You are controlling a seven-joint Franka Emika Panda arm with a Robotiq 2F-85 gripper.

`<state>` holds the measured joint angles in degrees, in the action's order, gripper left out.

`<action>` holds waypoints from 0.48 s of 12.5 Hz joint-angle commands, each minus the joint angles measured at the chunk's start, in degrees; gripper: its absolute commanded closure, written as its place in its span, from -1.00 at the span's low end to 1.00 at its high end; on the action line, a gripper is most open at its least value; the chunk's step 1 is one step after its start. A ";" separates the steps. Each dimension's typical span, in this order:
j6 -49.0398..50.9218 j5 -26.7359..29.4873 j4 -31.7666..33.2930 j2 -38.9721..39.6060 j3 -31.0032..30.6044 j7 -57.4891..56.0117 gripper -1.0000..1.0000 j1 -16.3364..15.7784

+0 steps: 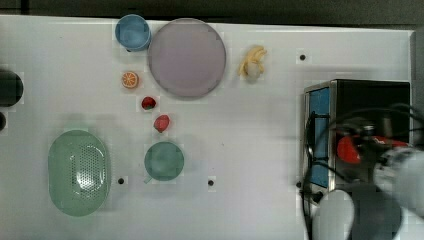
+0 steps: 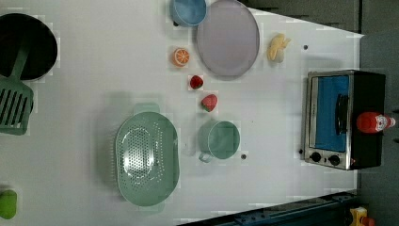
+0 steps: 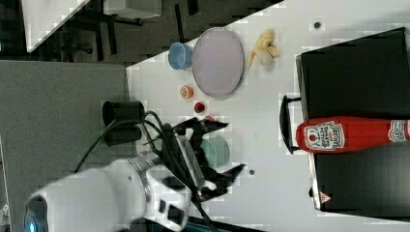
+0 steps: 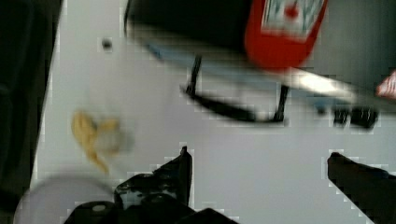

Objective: Pick Ketchup from oven and place it on table.

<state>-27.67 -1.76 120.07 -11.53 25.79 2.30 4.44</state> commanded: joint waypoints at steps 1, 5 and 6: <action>-4.42 -1.19 -1.33 5.10 1.09 -2.23 -1.00 1.21; -12.38 -1.12 -1.92 13.15 4.78 -2.23 -1.00 1.44; -13.33 -0.85 -2.20 14.83 5.48 -2.23 -1.00 1.50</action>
<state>-40.03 -3.70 117.72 2.75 30.13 1.68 6.13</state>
